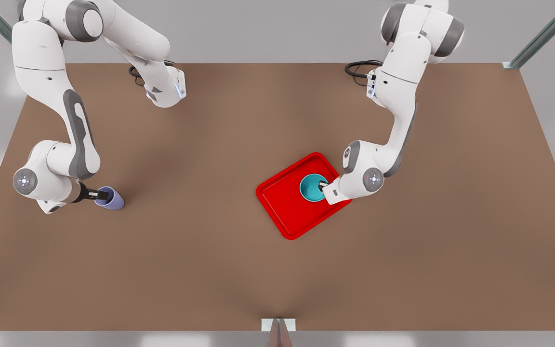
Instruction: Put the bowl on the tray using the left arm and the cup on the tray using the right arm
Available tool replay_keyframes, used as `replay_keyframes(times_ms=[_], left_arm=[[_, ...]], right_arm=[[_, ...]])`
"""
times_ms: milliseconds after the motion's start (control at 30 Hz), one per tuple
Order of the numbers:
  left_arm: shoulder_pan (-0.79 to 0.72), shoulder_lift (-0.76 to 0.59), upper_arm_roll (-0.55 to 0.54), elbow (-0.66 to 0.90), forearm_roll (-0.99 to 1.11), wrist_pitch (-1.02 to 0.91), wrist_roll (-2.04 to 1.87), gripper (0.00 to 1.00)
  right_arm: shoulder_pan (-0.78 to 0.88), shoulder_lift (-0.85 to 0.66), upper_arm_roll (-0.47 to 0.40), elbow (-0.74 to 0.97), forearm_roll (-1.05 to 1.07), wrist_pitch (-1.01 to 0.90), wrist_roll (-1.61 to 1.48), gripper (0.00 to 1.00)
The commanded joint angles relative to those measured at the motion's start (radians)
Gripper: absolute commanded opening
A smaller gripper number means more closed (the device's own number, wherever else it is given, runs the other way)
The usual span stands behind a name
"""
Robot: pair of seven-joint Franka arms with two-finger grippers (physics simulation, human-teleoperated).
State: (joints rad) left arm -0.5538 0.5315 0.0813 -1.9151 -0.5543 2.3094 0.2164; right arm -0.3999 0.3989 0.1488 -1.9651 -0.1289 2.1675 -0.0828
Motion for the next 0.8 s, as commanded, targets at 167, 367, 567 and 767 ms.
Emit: replay_keyframes(times_ms=[167, 367, 567, 767], left_arm=[[0.003, 0.005, 0.002, 0.001, -0.101, 0.002, 0.003, 1.0], [0.006, 0.004, 0.046, 0.01, -0.09, 0.002, 0.035, 1.0], [0.008, -0.065, 0.426, 0.258, 0.029, -0.359, -0.129, 1.0], [0.109, -0.238, 0.375, 0.757, 0.444, -1.039, -0.195, 1.0]], right_arm=[[0.003, 0.0, 0.0, 0.0, 0.0, 0.0, 0.002, 1.0], [0.001, 0.0, 0.0, 0.0, 0.0, 0.002, 0.0, 1.0], [-0.004, 0.012, 0.0, -0.005, 0.0, 0.021, 0.002, 1.0], [-0.002, 0.031, 0.0, -0.003, 0.0, 0.032, 0.002, 1.0]])
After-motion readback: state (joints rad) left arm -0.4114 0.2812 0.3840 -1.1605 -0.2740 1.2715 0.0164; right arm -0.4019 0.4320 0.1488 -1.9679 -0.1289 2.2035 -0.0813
